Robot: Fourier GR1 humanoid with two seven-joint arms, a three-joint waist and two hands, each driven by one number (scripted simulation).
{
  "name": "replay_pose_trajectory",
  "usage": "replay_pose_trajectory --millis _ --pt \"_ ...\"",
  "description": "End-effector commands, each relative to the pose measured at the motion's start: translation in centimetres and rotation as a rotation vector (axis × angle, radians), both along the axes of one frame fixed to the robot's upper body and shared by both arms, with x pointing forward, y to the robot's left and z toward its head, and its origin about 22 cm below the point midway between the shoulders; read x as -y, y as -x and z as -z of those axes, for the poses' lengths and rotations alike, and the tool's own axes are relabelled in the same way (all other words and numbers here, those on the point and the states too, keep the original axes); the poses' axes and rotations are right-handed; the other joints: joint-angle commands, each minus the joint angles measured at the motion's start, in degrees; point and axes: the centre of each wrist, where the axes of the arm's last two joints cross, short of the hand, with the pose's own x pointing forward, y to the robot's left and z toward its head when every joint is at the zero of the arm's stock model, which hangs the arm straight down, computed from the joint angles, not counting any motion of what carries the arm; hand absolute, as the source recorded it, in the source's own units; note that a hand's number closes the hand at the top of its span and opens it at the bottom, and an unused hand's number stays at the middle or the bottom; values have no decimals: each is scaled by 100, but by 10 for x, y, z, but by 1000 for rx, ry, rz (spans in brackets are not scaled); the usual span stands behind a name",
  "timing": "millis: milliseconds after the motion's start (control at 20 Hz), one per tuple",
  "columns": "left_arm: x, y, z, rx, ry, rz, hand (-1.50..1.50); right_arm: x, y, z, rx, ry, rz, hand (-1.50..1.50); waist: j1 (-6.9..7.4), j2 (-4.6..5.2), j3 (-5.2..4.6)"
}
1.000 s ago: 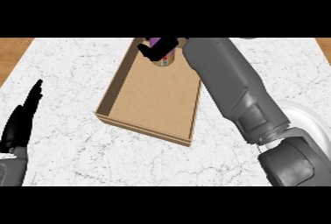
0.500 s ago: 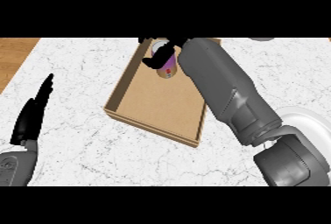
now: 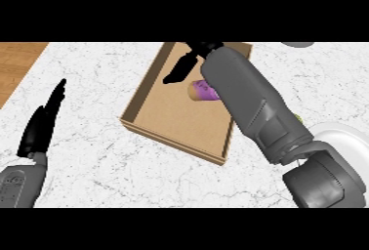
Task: Pick the can from the plate and place it in the cardboard box
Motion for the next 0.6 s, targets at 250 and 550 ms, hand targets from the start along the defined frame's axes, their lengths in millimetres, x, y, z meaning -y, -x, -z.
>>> replay_pose_trajectory --millis 250,550 --pt "-3 0 0 15 0 -35 0 5 -2 -4 22 -341 43 -150 -205 12 8" --pt "-14 18 12 -6 -3 -60 0 47 -15 -18 -8 -485 51 -150 -333 -32 9"
